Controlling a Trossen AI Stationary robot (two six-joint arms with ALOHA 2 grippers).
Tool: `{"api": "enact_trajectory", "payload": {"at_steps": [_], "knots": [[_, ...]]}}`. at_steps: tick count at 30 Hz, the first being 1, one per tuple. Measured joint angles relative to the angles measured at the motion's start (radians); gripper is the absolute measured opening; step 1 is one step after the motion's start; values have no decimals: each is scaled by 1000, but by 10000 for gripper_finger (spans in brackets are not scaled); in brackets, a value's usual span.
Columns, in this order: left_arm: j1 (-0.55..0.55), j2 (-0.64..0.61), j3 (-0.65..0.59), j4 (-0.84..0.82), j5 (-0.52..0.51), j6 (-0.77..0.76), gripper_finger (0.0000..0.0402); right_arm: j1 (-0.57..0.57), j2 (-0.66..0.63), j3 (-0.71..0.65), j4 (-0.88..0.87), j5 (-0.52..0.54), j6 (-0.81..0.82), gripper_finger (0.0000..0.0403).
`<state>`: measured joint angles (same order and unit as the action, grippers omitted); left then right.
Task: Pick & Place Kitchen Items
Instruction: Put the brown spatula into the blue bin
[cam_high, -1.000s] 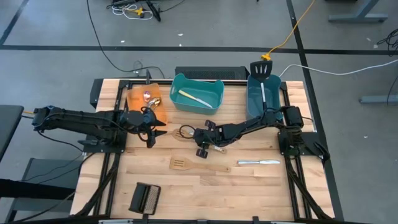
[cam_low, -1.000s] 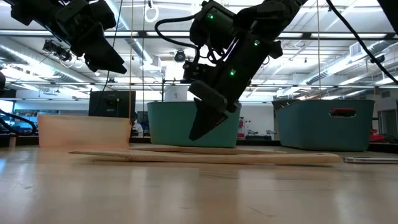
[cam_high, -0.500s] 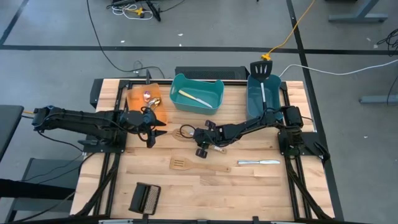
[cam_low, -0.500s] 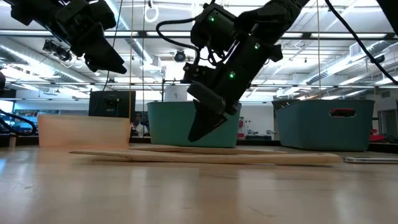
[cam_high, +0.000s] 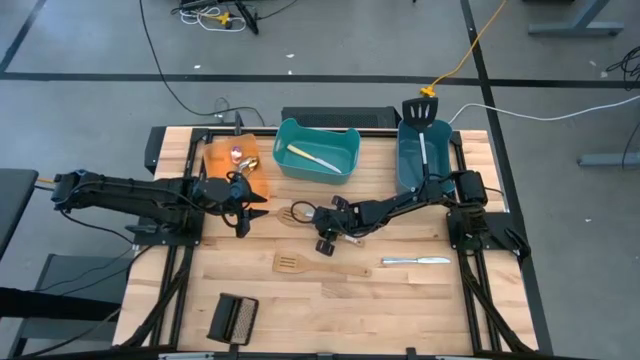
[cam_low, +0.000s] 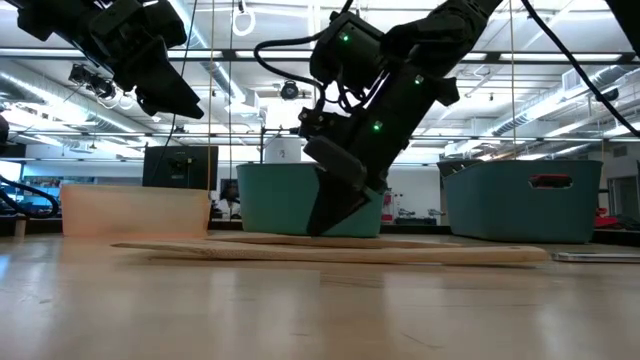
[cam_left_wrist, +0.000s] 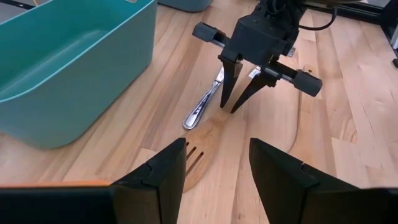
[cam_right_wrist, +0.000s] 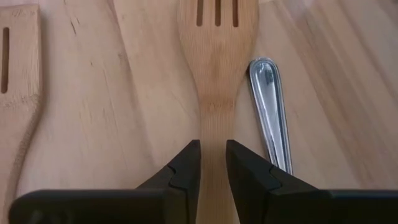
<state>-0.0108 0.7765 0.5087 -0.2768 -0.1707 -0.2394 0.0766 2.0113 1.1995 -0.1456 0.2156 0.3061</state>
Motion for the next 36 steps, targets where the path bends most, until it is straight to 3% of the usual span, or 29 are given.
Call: {"api": "enact_trajectory", "payload": {"at_steps": [28, 36], "knots": [[0, 0, 0, 0, 0, 16, 181, 17, 0, 0, -19, 31, 6, 87], [0, 0, 0, 0, 0, 17, 181, 17, 0, 0, -19, 31, 7, 117]]}}
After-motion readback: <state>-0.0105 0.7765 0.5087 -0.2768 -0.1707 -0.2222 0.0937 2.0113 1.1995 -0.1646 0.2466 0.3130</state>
